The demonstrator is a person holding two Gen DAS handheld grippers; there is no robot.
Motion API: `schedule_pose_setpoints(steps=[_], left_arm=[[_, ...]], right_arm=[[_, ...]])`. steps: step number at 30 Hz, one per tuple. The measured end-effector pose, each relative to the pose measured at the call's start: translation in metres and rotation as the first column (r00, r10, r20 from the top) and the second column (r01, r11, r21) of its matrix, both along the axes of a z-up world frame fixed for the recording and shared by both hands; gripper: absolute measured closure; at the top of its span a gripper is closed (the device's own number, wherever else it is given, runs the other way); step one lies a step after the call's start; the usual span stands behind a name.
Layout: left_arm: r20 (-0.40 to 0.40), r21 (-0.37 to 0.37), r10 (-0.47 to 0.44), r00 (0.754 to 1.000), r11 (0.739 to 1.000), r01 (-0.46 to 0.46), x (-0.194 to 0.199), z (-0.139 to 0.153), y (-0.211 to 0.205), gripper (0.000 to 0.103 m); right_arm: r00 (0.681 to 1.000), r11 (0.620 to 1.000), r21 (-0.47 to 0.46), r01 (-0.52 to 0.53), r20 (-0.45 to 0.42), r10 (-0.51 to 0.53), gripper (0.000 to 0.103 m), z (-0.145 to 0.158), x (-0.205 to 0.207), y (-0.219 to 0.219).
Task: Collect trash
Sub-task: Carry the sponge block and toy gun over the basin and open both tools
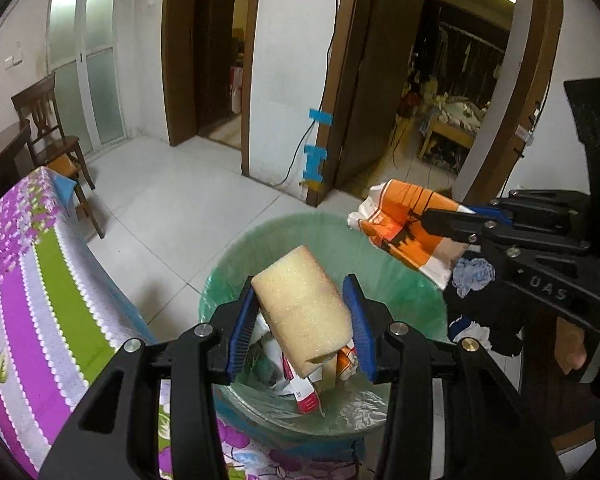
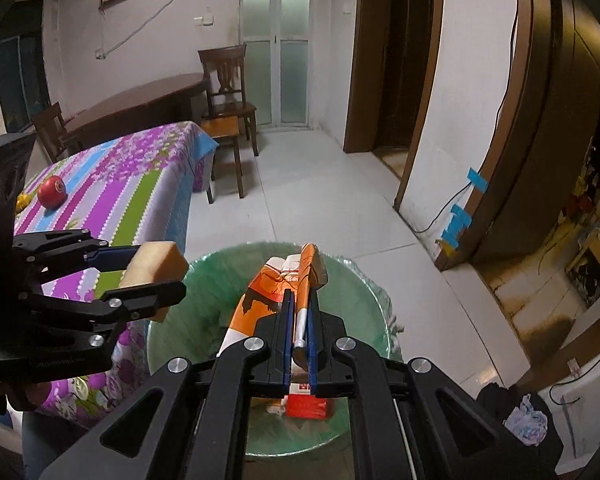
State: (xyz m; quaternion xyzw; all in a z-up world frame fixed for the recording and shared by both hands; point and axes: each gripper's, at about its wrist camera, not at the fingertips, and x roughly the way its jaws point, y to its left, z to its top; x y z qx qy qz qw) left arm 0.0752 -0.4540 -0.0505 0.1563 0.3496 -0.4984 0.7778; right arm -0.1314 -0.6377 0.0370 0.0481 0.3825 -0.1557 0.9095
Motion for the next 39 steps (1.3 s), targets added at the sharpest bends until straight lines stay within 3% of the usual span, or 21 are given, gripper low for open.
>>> schedule_pose_setpoints(steps=[15, 39], left_arm=[[-0.002, 0.014, 0.01, 1.0, 1.0, -0.01, -0.003, -0.003, -0.01, 0.061], [0.0, 0.023, 0.021, 1.0, 1.0, -0.021, -0.003, -0.004, -0.012, 0.061]], right_arm=[[0.999, 1.0, 0.023, 0.02, -0.034, -0.019, 0.097, -0.026, 0.017, -0.002], [0.999, 0.999, 0.026, 0.03, -0.038, -0.029, 0.097, -0.03, 0.019, -0.002]])
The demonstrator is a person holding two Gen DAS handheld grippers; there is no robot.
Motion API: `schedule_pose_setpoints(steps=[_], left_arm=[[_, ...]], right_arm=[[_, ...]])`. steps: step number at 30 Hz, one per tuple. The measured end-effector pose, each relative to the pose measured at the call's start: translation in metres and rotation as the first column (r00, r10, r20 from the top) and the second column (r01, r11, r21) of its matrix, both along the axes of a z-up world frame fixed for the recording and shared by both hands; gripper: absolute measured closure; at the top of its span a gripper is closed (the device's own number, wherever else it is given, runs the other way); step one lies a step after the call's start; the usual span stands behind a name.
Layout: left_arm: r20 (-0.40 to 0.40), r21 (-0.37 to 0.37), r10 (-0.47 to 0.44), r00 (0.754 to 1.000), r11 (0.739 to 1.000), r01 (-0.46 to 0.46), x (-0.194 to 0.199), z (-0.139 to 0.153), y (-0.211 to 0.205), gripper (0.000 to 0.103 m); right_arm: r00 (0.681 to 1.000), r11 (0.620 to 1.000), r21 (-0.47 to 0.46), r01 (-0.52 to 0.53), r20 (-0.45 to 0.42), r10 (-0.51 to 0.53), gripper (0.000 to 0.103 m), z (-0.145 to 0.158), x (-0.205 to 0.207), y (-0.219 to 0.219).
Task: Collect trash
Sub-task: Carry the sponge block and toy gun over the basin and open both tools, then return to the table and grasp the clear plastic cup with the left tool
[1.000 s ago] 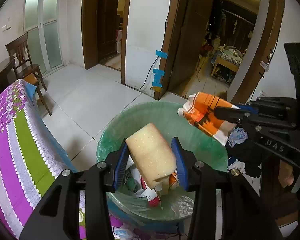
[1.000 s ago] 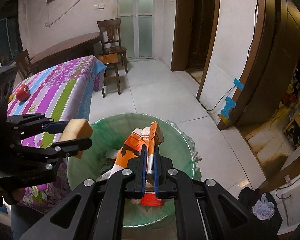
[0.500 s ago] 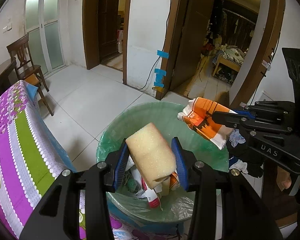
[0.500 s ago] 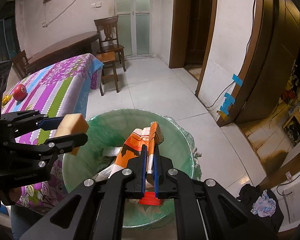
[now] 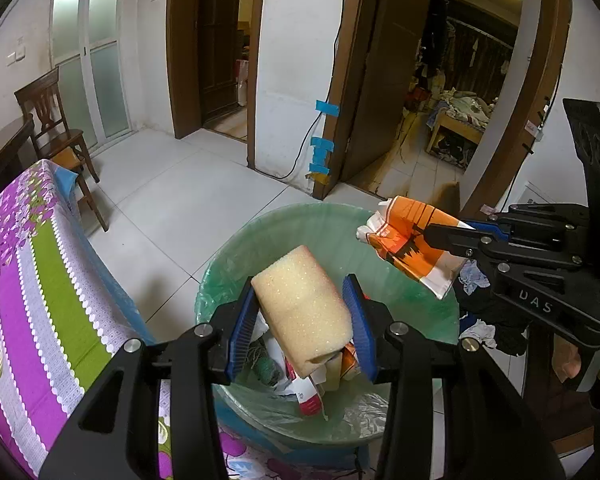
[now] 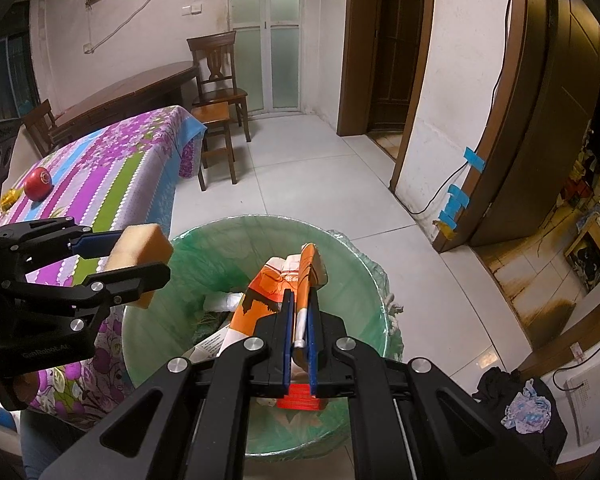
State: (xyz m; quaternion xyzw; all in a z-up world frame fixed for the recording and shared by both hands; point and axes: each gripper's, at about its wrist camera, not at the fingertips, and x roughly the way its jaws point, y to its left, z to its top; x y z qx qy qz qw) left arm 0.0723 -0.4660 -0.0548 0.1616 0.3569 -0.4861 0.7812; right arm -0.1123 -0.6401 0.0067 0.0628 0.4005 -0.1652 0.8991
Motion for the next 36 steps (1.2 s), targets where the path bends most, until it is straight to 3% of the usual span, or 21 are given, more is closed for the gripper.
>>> schedule_pose_setpoints(steps=[21, 24, 26, 29, 34, 36], left_arm=[[-0.002, 0.004, 0.01, 1.0, 1.0, -0.01, 0.007, -0.002, 0.004, 0.061], [-0.007, 0.008, 0.027, 1.0, 1.0, -0.027, 0.011, -0.006, 0.007, 0.054], [-0.009, 0.008, 0.042, 0.999, 0.999, -0.042, 0.012, -0.007, 0.009, 0.037], [-0.01, 0.015, 0.051, 0.999, 0.999, -0.051, 0.014, -0.01, 0.011, 0.035], [-0.017, 0.025, 0.069, 0.997, 0.997, -0.069, 0.017, -0.014, 0.016, 0.033], [-0.018, 0.028, 0.069, 0.997, 0.997, -0.069, 0.016, -0.014, 0.018, 0.033]], right_arm=[[1.0, 1.0, 0.003, 0.005, -0.002, -0.005, 0.097, -0.002, 0.0, 0.001], [1.0, 1.0, 0.004, 0.006, 0.0, -0.006, 0.096, -0.003, 0.0, 0.0], [1.0, 1.0, 0.006, 0.015, 0.003, -0.015, 0.087, -0.003, -0.001, -0.001], [1.0, 1.0, 0.015, 0.023, 0.014, -0.023, 0.067, -0.004, -0.003, -0.003], [0.999, 0.999, 0.019, 0.034, 0.025, -0.034, 0.062, -0.005, -0.006, -0.001], [0.999, 0.999, 0.022, 0.037, 0.037, -0.038, 0.05, -0.003, -0.008, -0.001]])
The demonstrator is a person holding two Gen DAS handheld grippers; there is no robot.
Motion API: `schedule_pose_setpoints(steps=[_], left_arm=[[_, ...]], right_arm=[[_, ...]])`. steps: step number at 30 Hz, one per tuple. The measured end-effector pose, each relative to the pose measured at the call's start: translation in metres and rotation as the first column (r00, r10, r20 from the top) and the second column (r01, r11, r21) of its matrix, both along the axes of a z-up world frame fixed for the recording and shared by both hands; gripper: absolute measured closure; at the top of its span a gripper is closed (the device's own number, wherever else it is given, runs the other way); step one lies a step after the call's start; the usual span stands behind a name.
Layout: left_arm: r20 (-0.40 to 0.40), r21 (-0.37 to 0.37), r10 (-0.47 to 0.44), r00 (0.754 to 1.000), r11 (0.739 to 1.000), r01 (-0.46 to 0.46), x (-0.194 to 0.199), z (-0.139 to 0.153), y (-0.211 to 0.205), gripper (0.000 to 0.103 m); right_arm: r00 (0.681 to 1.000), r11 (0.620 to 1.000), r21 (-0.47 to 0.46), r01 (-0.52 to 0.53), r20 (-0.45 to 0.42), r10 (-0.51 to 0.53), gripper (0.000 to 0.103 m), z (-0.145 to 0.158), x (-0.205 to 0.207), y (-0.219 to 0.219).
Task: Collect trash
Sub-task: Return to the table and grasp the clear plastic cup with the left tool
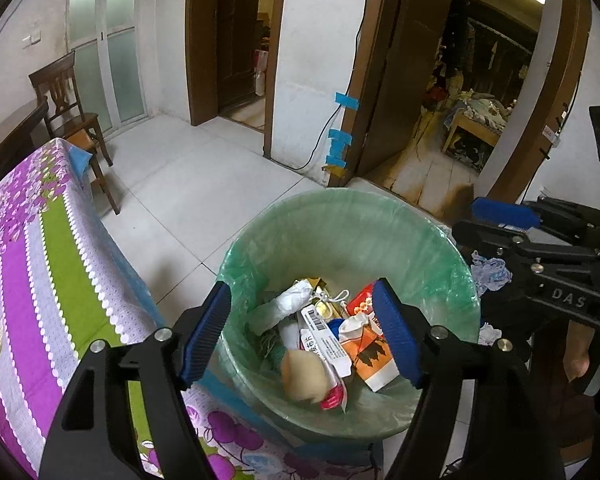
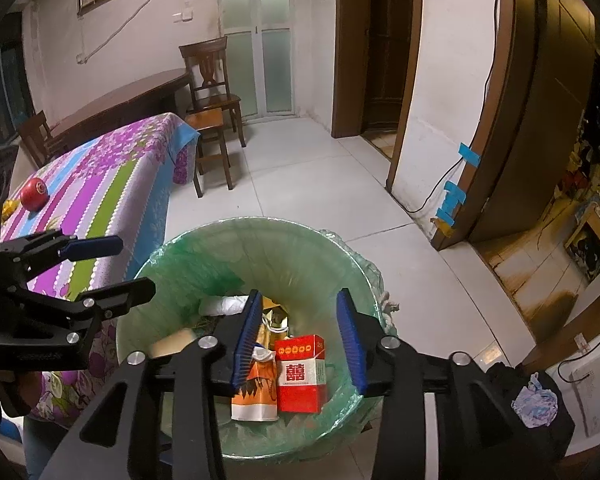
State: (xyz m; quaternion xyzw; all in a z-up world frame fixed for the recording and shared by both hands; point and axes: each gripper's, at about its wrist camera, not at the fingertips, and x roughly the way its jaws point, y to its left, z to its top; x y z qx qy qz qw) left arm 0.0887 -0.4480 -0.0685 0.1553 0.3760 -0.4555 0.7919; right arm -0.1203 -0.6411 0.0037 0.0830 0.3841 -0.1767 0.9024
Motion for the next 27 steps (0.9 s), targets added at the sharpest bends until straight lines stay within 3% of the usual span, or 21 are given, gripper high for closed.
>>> schedule_pose_setpoints(steps=[1, 3, 5, 7, 14, 18, 22, 26, 27], left_arm=[[0.001, 0.0, 0.001, 1.0, 1.0, -0.001, 0.0, 0.001, 0.002, 0.031], [0.008, 0.001, -0.001, 1.0, 1.0, 0.001, -0.004, 0.004, 0.005, 0.028], [0.015, 0.001, -0.006, 1.0, 1.0, 0.006, -0.006, 0.007, 0.013, 0.024], [0.027, 0.001, -0.009, 1.0, 1.0, 0.009, -0.008, 0.01, 0.024, 0.021], [0.058, -0.027, 0.021, 0.998, 0.999, -0.019, 0.0, 0.03, 0.099, 0.02], [0.074, -0.03, 0.106, 0.992, 0.994, -0.104, 0.026, 0.042, 0.167, 0.02], [0.083, 0.001, 0.252, 0.964, 0.968, -0.253, 0.073, 0.047, 0.245, 0.02], [0.079, 0.077, 0.432, 0.899, 0.896, -0.437, 0.134, 0.044, 0.337, 0.02], [0.073, 0.089, 0.491, 0.868, 0.864, -0.496, 0.151, 0.043, 0.363, 0.02]], right_arm=[[1.0, 1.0, -0.004, 0.003, 0.014, -0.003, 0.042, 0.003, -0.002, 0.002], [0.999, 1.0, -0.005, -0.003, 0.036, 0.004, 0.037, 0.008, -0.005, 0.003], [0.997, 1.0, -0.013, -0.017, 0.072, 0.018, 0.024, 0.015, -0.011, 0.013], [0.993, 0.999, -0.02, -0.033, 0.115, 0.035, 0.02, 0.023, -0.019, 0.024], [0.957, 0.983, -0.015, -0.184, 0.225, 0.182, 0.017, 0.036, -0.025, 0.091], [0.923, 0.947, 0.001, -0.322, 0.224, 0.313, 0.016, 0.029, -0.004, 0.141], [0.888, 0.903, 0.014, -0.429, 0.188, 0.419, 0.016, 0.017, 0.028, 0.184], [0.843, 0.852, 0.027, -0.523, 0.165, 0.512, 0.016, 0.01, 0.062, 0.231], [0.831, 0.84, 0.031, -0.542, 0.166, 0.531, 0.016, 0.009, 0.07, 0.243]])
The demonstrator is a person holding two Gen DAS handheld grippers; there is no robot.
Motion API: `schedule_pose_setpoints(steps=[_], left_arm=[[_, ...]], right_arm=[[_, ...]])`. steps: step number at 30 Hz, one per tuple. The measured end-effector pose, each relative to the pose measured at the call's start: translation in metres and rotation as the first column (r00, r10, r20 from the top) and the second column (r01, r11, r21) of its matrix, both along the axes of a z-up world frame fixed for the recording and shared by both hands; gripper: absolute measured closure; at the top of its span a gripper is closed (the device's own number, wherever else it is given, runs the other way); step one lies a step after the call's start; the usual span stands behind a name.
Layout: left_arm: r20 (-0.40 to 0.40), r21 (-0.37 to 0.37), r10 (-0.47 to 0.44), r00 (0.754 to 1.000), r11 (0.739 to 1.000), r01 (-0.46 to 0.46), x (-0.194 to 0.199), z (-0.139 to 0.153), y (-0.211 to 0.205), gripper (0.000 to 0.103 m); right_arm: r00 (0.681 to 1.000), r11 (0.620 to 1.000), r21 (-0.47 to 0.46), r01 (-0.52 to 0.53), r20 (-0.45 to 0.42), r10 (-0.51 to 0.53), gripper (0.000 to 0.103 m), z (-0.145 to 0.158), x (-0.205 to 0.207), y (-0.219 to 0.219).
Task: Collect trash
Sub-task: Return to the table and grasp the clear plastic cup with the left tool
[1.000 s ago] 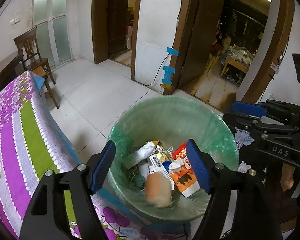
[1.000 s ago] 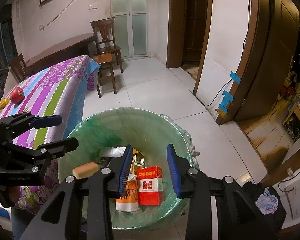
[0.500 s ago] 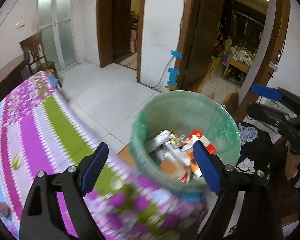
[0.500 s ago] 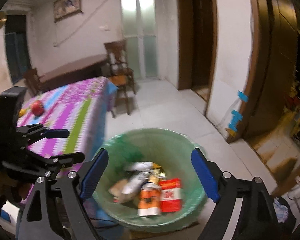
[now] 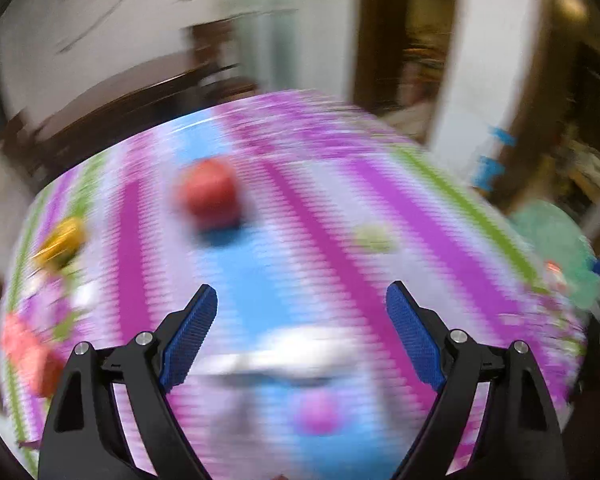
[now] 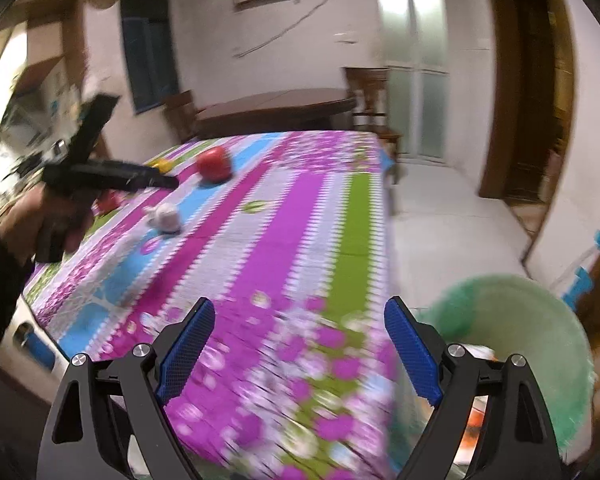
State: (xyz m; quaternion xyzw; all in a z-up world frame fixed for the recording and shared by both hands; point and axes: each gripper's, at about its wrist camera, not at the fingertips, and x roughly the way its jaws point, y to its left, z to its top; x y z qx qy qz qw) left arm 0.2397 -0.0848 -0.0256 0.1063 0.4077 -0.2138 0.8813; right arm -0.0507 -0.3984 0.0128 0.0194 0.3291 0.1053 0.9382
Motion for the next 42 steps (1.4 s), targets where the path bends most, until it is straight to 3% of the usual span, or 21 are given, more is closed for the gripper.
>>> schedule_pose_setpoints(steps=[2, 6, 11, 15, 21, 25, 29, 35, 42], left_arm=[[-0.033, -0.002, 0.107, 0.994, 0.994, -0.107, 0.028, -0.004, 0.045, 0.02], [-0.105, 0.023, 0.297, 0.949, 0.955, -0.296, 0.075, -0.024, 0.111, 0.02], [-0.228, -0.03, 0.38, 0.896, 0.918, -0.397, 0.112, -0.042, 0.148, 0.018], [-0.212, 0.029, 0.434, 0.876, 0.899, -0.438, 0.125, -0.043, 0.153, 0.018], [-0.202, 0.139, 0.436, 0.877, 0.899, -0.415, 0.138, -0.063, 0.141, 0.019], [-0.208, 0.108, 0.411, 0.887, 0.911, -0.397, 0.139, -0.066, 0.142, 0.037], [-0.191, 0.105, 0.368, 0.91, 0.93, -0.354, 0.129, -0.062, 0.131, 0.064], [-0.143, 0.06, 0.306, 0.941, 0.952, -0.3, 0.1, -0.055, 0.117, 0.064], [-0.083, 0.018, 0.225, 0.971, 0.974, -0.224, 0.061, -0.04, 0.097, 0.064]], right_arm=[[1.0, 1.0, 0.009, -0.03, -0.004, 0.03, 0.016, -0.001, 0.011, 0.017], [0.995, 0.995, 0.011, -0.101, -0.019, 0.101, 0.016, -0.004, 0.034, 0.054], [0.985, 0.986, 0.002, -0.168, -0.037, 0.168, 0.016, -0.007, 0.059, 0.096], [0.978, 0.979, 0.008, -0.204, -0.041, 0.204, 0.016, -0.01, 0.068, 0.112], [0.97, 0.971, 0.008, -0.237, -0.052, 0.237, 0.016, -0.013, 0.083, 0.129], [0.964, 0.965, -0.005, -0.262, -0.052, 0.261, 0.017, -0.011, 0.09, 0.137], [0.953, 0.954, -0.034, -0.297, -0.073, 0.294, 0.031, -0.012, 0.102, 0.15], [0.919, 0.924, -0.044, -0.381, -0.128, 0.373, 0.034, -0.014, 0.142, 0.183], [0.908, 0.914, -0.112, -0.39, -0.21, 0.362, 0.034, -0.035, 0.205, 0.224]])
